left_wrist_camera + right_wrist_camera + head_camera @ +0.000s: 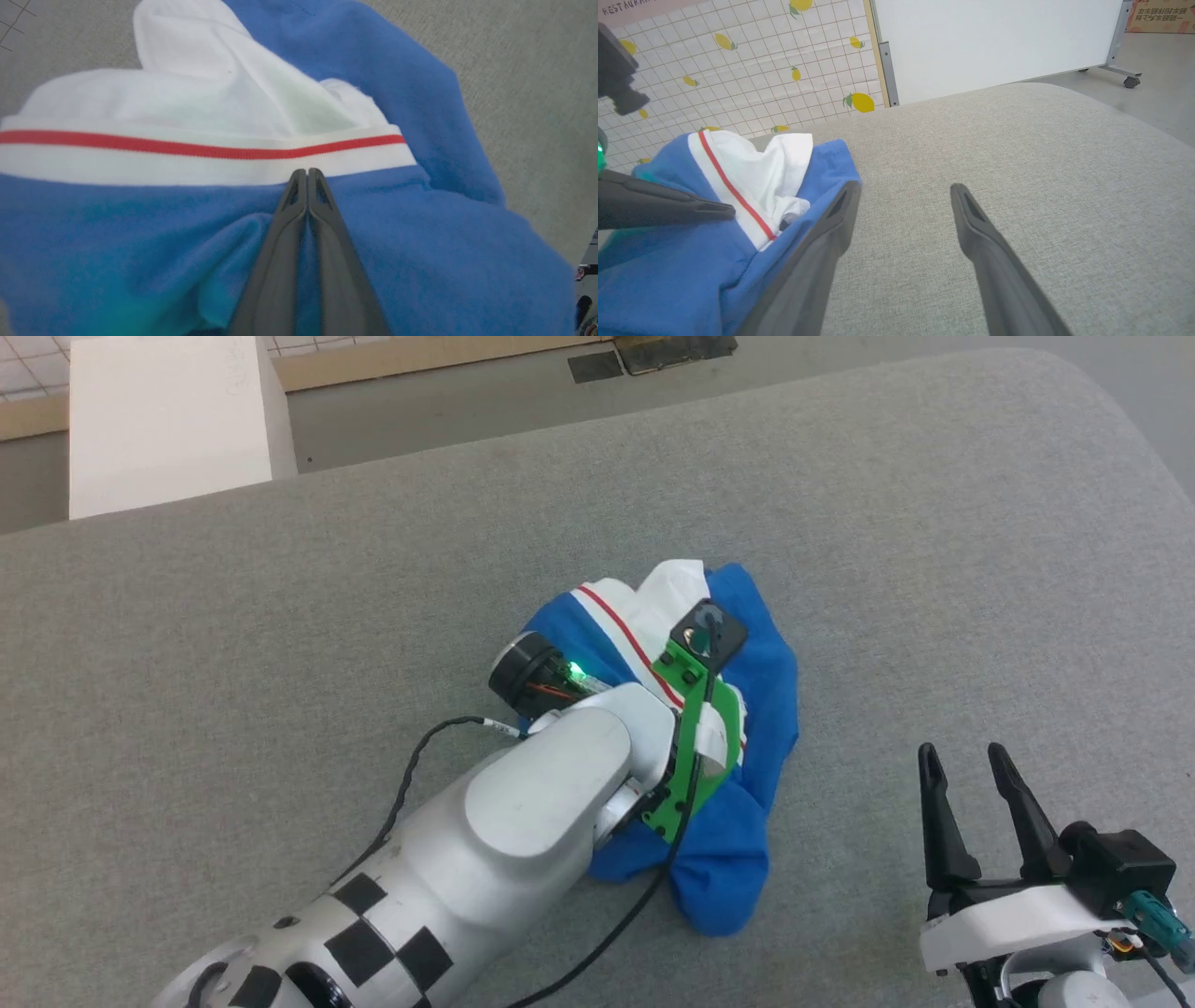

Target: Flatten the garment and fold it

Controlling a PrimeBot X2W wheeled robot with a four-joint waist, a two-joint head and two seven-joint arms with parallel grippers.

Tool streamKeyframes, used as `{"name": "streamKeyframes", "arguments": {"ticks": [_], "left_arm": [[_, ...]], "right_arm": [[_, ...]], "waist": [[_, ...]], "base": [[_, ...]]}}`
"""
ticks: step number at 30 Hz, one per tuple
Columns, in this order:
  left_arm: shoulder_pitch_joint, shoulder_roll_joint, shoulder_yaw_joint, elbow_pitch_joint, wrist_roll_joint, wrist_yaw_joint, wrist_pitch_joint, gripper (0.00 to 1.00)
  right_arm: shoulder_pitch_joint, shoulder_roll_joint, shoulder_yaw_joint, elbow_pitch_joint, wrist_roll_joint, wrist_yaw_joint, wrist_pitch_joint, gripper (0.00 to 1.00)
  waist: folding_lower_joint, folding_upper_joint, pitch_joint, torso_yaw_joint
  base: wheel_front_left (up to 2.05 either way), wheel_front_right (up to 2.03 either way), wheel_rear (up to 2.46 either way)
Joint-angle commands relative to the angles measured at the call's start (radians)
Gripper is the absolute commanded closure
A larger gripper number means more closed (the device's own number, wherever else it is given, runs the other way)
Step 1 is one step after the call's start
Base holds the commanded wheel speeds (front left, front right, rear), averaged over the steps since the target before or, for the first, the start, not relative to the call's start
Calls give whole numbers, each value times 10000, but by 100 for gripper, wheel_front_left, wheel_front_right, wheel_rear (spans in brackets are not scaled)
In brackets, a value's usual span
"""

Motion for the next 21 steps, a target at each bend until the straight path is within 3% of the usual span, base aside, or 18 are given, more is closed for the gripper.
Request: {"name": "streamKeyframes", "arguments": {"ticks": [1, 5, 10, 11, 13, 16, 21], "left_arm": [[-111, 68, -42, -27, -40, -64, 59, 100], [-126, 136, -116, -210, 39, -129, -181, 100], [-256, 183, 206, -593, 242, 158, -1510, 100], [-296, 262, 672, -901, 263, 485, -2612, 100], [-230, 400, 1034, -1165, 219, 745, -3266, 100], [137, 796, 1597, -1639, 10, 1158, -3906, 100], [1793, 2122, 2652, -2809, -565, 2243, -4412, 100]], "right_arm": [[-174, 7, 33, 22, 47, -15, -80, 0], [-193, 7, 14, 39, 4, -15, -84, 0], [-135, 7, -46, 28, -29, -15, -86, 0], [-75, 7, -124, 14, -58, -15, -87, 0], [-7, 7, -211, -1, -101, -15, -88, 0], [122, 7, -320, -57, -150, -15, -88, 0], [351, 7, -438, -171, -172, -15, -86, 0]], "waist": [[-1, 50, -72, 82], [-1, 50, -202, 216], [-1, 50, -376, 440], [-1, 50, -552, 633], [-1, 50, -698, 791], [-1, 50, -924, 1035], [-1, 50, -1249, 1517]], "base": [[0, 0, 0], [0, 0, 0], [0, 0, 0], [0, 0, 0], [0, 0, 0], [0, 0, 0], [0, 0, 0]]}}
